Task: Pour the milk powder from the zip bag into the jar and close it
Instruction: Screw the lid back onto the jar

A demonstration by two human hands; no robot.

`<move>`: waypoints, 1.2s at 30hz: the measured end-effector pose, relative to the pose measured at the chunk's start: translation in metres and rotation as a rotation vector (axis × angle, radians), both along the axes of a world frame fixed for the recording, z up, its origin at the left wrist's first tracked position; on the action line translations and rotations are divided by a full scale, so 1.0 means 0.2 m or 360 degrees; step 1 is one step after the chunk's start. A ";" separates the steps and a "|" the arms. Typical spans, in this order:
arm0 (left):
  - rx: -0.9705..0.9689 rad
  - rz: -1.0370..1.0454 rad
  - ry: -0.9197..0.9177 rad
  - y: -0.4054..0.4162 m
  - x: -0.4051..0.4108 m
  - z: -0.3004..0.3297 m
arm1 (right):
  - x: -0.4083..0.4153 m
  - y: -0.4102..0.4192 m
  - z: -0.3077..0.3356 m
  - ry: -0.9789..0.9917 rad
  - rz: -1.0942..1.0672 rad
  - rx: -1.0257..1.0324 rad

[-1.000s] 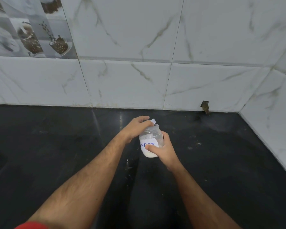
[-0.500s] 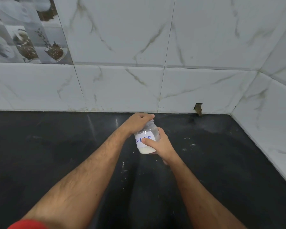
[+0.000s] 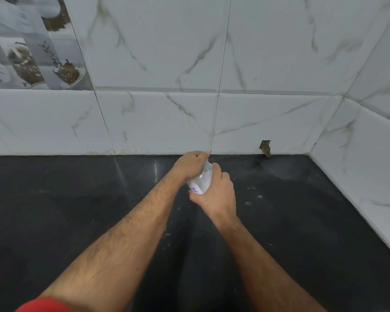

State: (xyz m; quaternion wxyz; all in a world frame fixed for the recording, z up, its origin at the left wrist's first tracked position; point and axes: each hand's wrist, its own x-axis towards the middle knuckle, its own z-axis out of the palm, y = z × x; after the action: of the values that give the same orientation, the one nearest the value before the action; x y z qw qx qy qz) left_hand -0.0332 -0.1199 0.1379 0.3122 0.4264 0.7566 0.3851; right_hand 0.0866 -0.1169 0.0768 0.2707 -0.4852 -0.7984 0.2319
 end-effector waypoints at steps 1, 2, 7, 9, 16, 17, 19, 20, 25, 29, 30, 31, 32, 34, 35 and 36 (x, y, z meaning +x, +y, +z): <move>-0.0013 -0.0004 -0.0011 0.00 0.00 0.00 | 0.00 0.00 0.00 -0.0028 0.0002 0.0006; -0.0034 -0.0022 -0.0041 -0.01 -0.01 0.00 | 0.00 0.00 0.00 -0.0043 0.0012 -0.0015; -0.0116 -0.0257 -0.0430 -0.10 -0.15 0.03 | 0.01 0.03 0.06 0.0268 0.0266 -0.0498; -0.0022 -0.0299 -0.0482 -0.11 -0.20 0.01 | 0.01 0.06 0.10 0.0346 0.0416 -0.0695; 0.0158 -0.0158 -0.0536 -0.11 -0.20 -0.05 | -0.03 0.01 0.09 0.0273 0.0336 -0.0614; 0.0118 -0.0175 -0.0487 -0.11 -0.20 -0.05 | -0.04 -0.01 0.09 0.0226 0.0317 -0.0561; 0.0017 -0.0194 -0.0317 -0.12 -0.19 -0.05 | -0.06 -0.03 0.08 0.0079 0.0273 -0.0423; -0.0015 -0.0181 -0.0258 -0.11 -0.18 -0.05 | -0.07 -0.05 0.07 0.0016 0.0245 -0.0358; -0.0003 -0.0125 -0.0232 -0.11 -0.17 -0.05 | -0.08 -0.06 0.03 -0.0011 0.0216 -0.0226; 0.0170 -0.0186 -0.0299 -0.13 -0.21 -0.06 | -0.04 0.00 0.04 0.0423 0.0396 -0.0728; 0.0194 -0.0210 -0.0306 -0.13 -0.22 -0.06 | -0.03 0.01 0.03 0.0548 0.0455 -0.0877; 0.0211 -0.0233 -0.0308 -0.13 -0.24 -0.07 | -0.03 0.03 0.02 0.0637 0.0502 -0.0980; 0.0235 -0.0246 -0.0324 -0.13 -0.25 -0.08 | -0.03 0.04 0.01 0.0700 0.0530 -0.1026; 0.0302 -0.0216 -0.0366 -0.15 -0.28 -0.09 | -0.03 0.06 0.00 0.0761 0.0520 -0.1016; 0.0326 -0.0172 -0.0360 -0.15 -0.30 -0.10 | -0.04 0.07 -0.01 0.0761 0.0496 -0.0981; 0.0334 -0.0125 -0.0347 -0.16 -0.32 -0.11 | -0.03 0.08 -0.01 0.0742 0.0457 -0.0938</move>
State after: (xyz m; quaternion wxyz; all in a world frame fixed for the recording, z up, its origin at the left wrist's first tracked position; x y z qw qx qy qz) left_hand -0.0974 -0.1512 0.1158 0.3610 0.4415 0.6565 0.4937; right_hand 0.0798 -0.1015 0.0746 0.2587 -0.3600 -0.6746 0.5902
